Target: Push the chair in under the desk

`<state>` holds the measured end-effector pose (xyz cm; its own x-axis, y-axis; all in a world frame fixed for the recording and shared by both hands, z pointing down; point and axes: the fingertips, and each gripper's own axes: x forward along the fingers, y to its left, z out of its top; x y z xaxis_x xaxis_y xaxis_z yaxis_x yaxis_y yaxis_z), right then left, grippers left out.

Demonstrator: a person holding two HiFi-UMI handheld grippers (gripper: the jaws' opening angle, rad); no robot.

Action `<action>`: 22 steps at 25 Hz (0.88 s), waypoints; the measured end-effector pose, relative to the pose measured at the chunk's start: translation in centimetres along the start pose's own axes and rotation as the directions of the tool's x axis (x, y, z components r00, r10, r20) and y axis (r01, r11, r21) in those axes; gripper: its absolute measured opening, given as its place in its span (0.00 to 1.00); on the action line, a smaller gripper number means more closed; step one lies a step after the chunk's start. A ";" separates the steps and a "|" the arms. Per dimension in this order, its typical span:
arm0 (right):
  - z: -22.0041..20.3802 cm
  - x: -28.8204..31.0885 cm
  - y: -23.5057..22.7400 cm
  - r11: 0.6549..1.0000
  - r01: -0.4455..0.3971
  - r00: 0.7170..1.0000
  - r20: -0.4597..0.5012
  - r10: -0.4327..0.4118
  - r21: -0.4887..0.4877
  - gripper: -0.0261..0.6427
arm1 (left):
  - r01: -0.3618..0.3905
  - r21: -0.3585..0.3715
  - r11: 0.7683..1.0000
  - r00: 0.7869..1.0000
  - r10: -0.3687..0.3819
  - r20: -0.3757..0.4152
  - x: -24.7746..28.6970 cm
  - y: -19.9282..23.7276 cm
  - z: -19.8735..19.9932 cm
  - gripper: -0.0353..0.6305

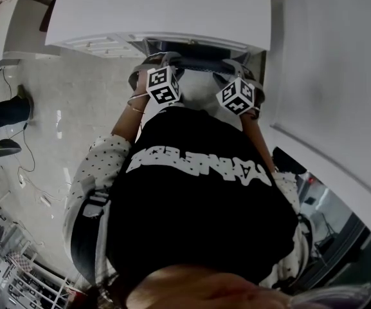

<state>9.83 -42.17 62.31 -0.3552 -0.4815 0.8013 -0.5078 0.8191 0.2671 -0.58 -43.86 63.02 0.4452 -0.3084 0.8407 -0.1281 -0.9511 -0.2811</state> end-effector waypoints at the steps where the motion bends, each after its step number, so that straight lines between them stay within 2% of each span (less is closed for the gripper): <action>1: 0.2 -0.2 -0.1 1.000 0.003 1.000 0.015 -0.003 0.017 0.35 | -0.006 -0.009 1.000 1.000 0.006 0.005 -0.2 0.2 0.0 0.36; 4: 0.6 -1.2 -0.5 0.997 0.011 0.998 0.062 -0.016 0.081 0.35 | -0.032 -0.060 0.998 0.999 0.033 0.020 -0.8 0.8 -0.1 0.36; 8: 1.4 -3.0 -0.6 0.975 0.014 0.986 0.161 -0.051 0.220 0.35 | -0.062 -0.129 0.990 0.996 0.070 0.057 -2.1 0.9 0.3 0.36; 13: 2.6 -5.4 -1.3 0.956 0.047 0.966 0.230 -0.118 0.290 0.35 | -0.075 -0.254 0.964 0.978 0.121 0.172 -5.1 1.0 2.5 0.35; 16: 3.5 -6.2 -1.6 0.945 0.059 0.953 0.263 -0.148 0.320 0.23 | -0.072 -0.340 0.937 0.949 0.170 0.265 -6.5 1.8 4.1 0.31; 18: 4.4 -7.1 -2.0 0.930 0.056 0.937 0.302 -0.174 0.363 0.19 | -0.071 -0.386 0.920 0.925 0.206 0.320 -7.6 2.4 5.1 0.27; 22: 6.1 -9.5 -2.4 0.909 0.048 0.900 0.378 -0.220 0.415 0.12 | -0.065 -0.461 0.885 0.860 0.284 0.424 -10.9 3.2 7.3 0.14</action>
<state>9.61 -41.53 50.79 -0.5044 -0.7308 0.4599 -0.8039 0.5919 0.0589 0.65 -43.44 49.57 0.7222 -0.5280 0.4467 -0.5509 -0.8297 -0.0900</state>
